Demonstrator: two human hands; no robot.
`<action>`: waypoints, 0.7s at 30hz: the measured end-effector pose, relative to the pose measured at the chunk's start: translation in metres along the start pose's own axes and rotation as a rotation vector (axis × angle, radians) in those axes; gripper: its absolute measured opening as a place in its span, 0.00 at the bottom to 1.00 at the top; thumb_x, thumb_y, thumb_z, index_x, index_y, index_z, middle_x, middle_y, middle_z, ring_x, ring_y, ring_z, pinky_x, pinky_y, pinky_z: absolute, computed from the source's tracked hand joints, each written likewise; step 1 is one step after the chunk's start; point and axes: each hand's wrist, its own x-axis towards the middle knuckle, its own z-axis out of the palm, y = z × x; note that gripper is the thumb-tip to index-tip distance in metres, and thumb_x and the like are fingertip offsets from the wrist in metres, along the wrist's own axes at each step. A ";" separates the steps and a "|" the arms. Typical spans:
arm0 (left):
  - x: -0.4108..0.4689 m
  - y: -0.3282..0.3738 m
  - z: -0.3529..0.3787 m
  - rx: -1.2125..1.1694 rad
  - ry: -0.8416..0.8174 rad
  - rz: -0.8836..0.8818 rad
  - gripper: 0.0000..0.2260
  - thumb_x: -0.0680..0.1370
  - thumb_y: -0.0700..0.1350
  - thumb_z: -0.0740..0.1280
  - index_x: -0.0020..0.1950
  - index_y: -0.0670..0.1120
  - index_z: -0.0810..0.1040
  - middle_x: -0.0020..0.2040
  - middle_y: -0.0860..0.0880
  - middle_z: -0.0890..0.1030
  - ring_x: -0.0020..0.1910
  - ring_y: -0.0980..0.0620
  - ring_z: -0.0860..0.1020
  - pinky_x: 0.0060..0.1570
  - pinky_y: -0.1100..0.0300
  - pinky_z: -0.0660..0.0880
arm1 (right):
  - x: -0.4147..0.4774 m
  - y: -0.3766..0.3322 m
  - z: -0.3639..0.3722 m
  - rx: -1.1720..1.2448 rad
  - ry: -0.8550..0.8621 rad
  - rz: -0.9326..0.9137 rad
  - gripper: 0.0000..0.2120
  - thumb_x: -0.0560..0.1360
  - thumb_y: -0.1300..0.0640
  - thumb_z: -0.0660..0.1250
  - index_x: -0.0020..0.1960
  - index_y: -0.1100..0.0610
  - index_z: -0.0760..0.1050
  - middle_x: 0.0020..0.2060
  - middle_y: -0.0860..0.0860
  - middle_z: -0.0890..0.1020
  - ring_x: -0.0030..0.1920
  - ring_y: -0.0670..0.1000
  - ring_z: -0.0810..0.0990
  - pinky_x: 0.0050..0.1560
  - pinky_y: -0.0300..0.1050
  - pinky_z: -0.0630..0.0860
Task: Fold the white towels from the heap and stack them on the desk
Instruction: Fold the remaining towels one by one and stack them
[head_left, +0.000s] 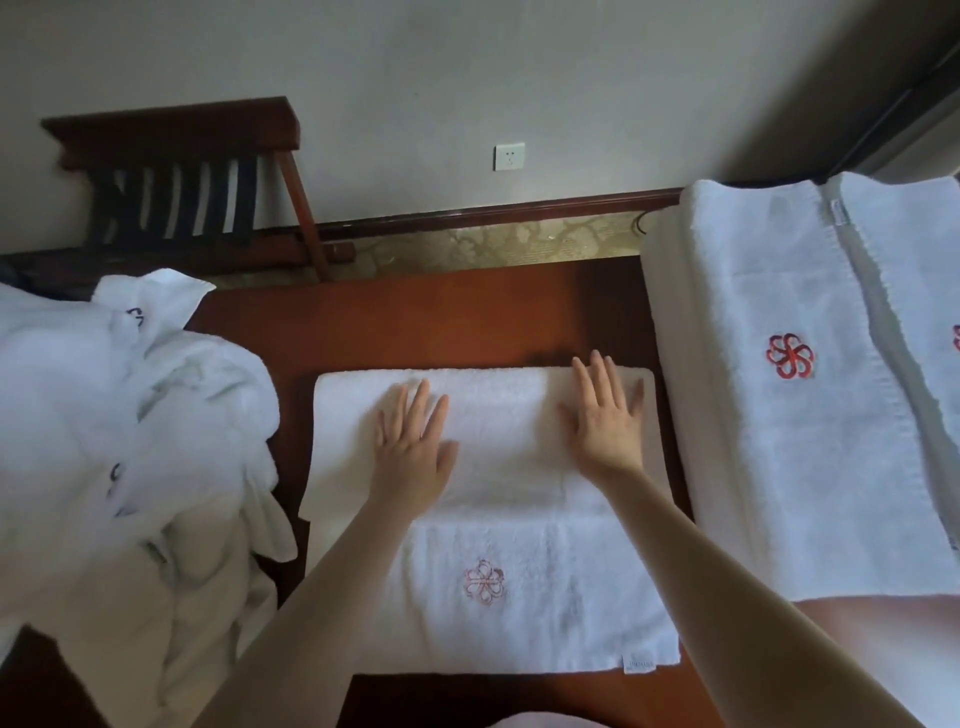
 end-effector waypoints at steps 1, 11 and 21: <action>-0.005 0.002 -0.003 -0.027 0.015 -0.003 0.27 0.79 0.55 0.49 0.73 0.43 0.68 0.75 0.41 0.62 0.75 0.38 0.59 0.70 0.38 0.58 | -0.009 -0.005 -0.003 0.007 0.045 -0.049 0.27 0.81 0.48 0.55 0.77 0.57 0.58 0.76 0.57 0.59 0.77 0.56 0.55 0.74 0.63 0.48; -0.106 0.005 0.003 -0.010 0.176 0.074 0.15 0.76 0.46 0.57 0.51 0.40 0.80 0.51 0.43 0.78 0.50 0.43 0.78 0.47 0.50 0.76 | -0.120 -0.029 0.003 0.149 0.086 -0.507 0.13 0.73 0.60 0.69 0.57 0.60 0.77 0.48 0.55 0.79 0.46 0.56 0.78 0.44 0.50 0.77; -0.190 -0.031 0.029 -0.003 -0.075 0.076 0.17 0.70 0.56 0.64 0.49 0.44 0.77 0.50 0.48 0.74 0.46 0.48 0.75 0.42 0.55 0.74 | -0.217 0.002 0.024 -0.081 -0.205 -0.383 0.23 0.71 0.44 0.66 0.60 0.56 0.76 0.55 0.53 0.77 0.54 0.57 0.76 0.54 0.51 0.74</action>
